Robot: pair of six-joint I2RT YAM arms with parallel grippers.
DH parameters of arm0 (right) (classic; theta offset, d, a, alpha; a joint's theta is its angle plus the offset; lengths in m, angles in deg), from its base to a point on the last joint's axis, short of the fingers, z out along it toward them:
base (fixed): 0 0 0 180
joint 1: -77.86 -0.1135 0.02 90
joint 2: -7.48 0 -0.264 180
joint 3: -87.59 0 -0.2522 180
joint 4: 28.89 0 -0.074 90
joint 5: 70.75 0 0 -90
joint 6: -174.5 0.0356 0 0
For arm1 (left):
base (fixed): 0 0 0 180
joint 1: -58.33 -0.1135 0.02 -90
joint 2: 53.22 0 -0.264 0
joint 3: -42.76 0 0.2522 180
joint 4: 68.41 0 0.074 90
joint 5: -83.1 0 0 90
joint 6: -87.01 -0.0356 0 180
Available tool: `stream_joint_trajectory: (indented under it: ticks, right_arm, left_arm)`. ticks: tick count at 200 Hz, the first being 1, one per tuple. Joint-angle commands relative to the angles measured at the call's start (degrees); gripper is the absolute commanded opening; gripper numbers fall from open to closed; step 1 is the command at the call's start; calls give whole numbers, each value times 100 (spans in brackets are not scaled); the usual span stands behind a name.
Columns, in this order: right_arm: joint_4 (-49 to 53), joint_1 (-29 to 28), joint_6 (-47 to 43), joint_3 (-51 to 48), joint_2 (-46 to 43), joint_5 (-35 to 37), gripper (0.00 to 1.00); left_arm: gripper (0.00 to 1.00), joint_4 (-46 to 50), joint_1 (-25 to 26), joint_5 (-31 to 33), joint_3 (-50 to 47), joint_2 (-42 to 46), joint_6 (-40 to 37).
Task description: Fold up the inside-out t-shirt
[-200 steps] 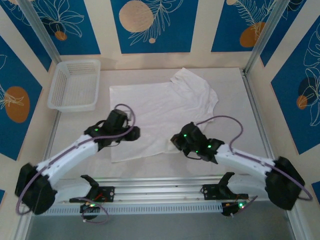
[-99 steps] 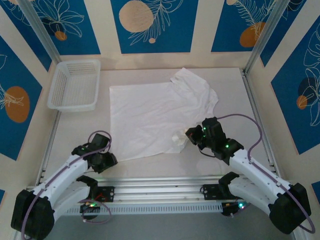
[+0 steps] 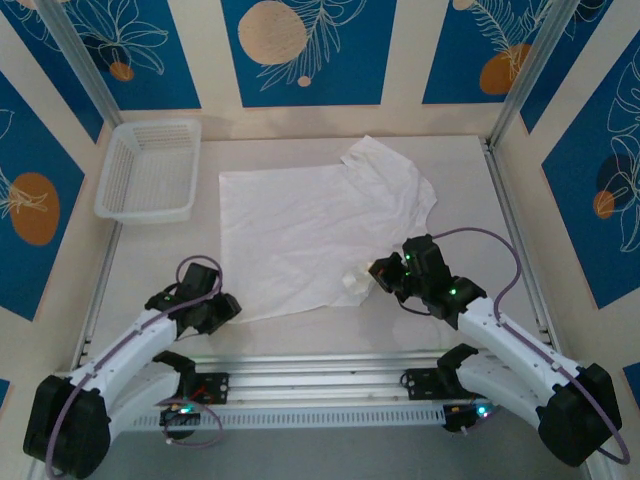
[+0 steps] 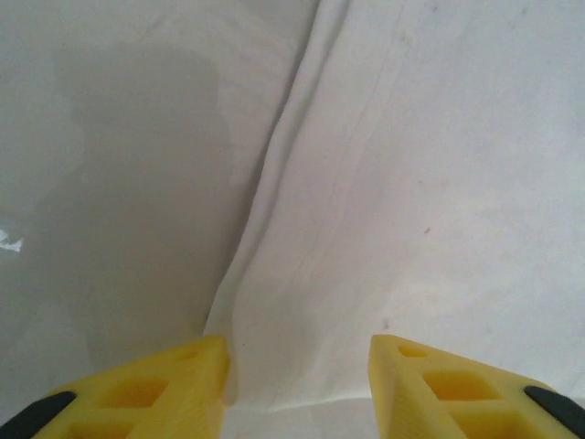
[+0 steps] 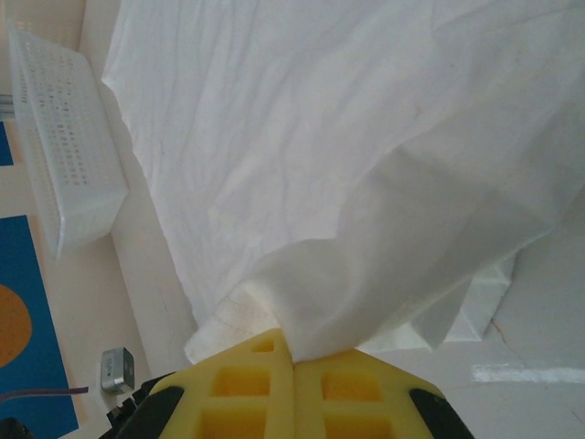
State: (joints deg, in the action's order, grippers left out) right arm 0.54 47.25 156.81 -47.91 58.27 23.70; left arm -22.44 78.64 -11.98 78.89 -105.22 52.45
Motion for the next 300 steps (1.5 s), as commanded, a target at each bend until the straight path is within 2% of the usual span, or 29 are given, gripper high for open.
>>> stream_joint_trajectory:
  ticks: [1, 38, 53, 61, 73, 85, 104, 124, 141, 152, 165, 180, 202, 219, 236, 254, 300]
  right_arm:
    - [104, 3, -88, 78, -76, -49, 0]
    - [135, 2, -60, 98, -76, -32, 0]
    - [164, 2, -54, 103, -68, -15, 0]
    - [165, 3, -51, 113, -64, -6, 0]
    - [179, 2, -39, 137, -60, 12, 0]
    - [235, 16, -95, 222, -75, 41, 0]
    - [653, 151, -288, 714, -103, 76, 0]
    - [1255, 614, -1025, 1919, -123, -21, 0]
    - [1719, 1153, -1818, 3376, 72, -1, 0]
    - [1968, 1511, -2230, 4264, 295, -48, 0]
    - [2309, 2009, -2564, 5470, 675, -225, 0]
    - [2481, 2556, -2641, 6413, 941, -524, 0]
    - [2512, 3400, -2419, 7315, 1144, -1112, 0]
    - [2417, 3893, -2176, 7774, 1274, -1677, 0]
    - [2225, 4044, -2075, 8132, 1400, -2147, 0]
    - [2100, 4045, -2138, 8541, 1474, -2307, 0]
    - [1836, 4045, -2497, 9534, 1521, -2326, 0]
  left_arm:
    - [44, -218, -115, -97, -134, -103, 111]
    - [44, -184, -139, -151, -172, -99, 117]
    - [40, -69, -143, -121, -171, -146, 75]
    - [35, -27, -144, -95, -172, -198, 47]
    - [22, 21, -149, -92, -148, -311, 13]
    - [0, 23, -148, -186, -68, -387, -36]
    - [0, 333, -159, -154, 540, -118, -169]
    - [0, 671, -193, 575, 1966, 242, -680]
    - [0, 1221, -447, 1241, 3779, -337, -1416]
    - [0, 1545, -742, 1351, 4906, -880, -1759]
    - [0, 1569, -1202, 1076, 5883, -1282, -1938]
    - [0, 1509, -1742, 728, 6787, -1513, -1924]
    - [0, 1524, -2283, 510, 7884, -1696, -1897]
    - [0, 1586, -2476, 169, 8578, -1898, -1897]
    - [0, 1461, -2508, -387, 9050, -2042, -1961]
    - [0, 1181, -2509, -810, 9286, -2012, -2005]
    - [0, 938, -2508, -793, 10119, -1864, -2266]
